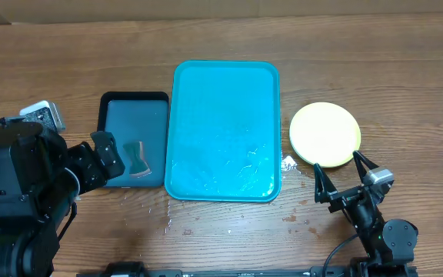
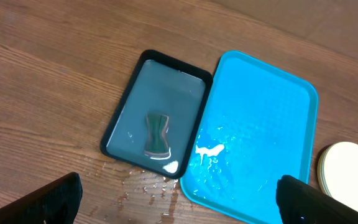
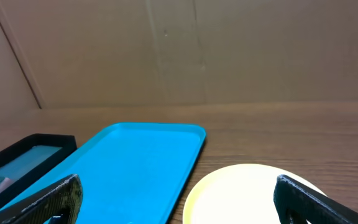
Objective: Clean dirty plates on tray and stack at the side
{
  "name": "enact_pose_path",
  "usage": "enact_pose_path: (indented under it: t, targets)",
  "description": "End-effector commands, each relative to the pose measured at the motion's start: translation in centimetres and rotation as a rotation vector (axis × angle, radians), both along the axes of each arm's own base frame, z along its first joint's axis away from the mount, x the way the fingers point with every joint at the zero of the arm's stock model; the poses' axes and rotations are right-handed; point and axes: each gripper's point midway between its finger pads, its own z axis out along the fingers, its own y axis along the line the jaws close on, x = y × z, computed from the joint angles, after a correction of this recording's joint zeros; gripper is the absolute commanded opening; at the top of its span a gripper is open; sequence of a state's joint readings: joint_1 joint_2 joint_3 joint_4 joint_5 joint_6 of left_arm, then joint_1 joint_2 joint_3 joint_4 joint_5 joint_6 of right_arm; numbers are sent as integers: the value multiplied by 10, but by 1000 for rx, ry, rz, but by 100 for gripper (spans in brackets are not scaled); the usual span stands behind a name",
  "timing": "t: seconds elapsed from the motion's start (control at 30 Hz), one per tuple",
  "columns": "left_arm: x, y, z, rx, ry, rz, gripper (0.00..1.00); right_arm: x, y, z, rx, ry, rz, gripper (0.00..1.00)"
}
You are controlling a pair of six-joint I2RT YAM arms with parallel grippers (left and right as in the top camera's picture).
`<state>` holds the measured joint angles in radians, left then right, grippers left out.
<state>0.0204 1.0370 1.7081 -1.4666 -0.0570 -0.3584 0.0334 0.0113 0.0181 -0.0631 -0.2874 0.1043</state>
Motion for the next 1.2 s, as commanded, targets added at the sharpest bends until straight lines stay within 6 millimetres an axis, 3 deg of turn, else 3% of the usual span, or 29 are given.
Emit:
enact_pose_path:
  t: [0.0, 0.6, 0.7, 0.83, 1.0, 1.17]
  targets:
    - [0, 1, 4, 22, -14, -10, 100, 1, -2, -2, -1, -5, -10, 100]
    - [-6, -4, 7, 20, -32, -35, 100, 1, -2, -2, -1, -5, -10, 100]
    - [-11, 5, 14, 53, -87, 5, 100, 1, -2, -2, -1, -5, -10, 100]
    - [6, -3, 18, 32, -288, -29, 100, 1, -2, -2, -1, -5, -10, 100]
    - [27, -34, -4, 44, -564, -242, 100, 1, -2, -2, -1, -5, -10, 100]
    - [23, -53, -42, 58, -763, -360, 100, 1, -2, -2, -1, -5, -10, 99]
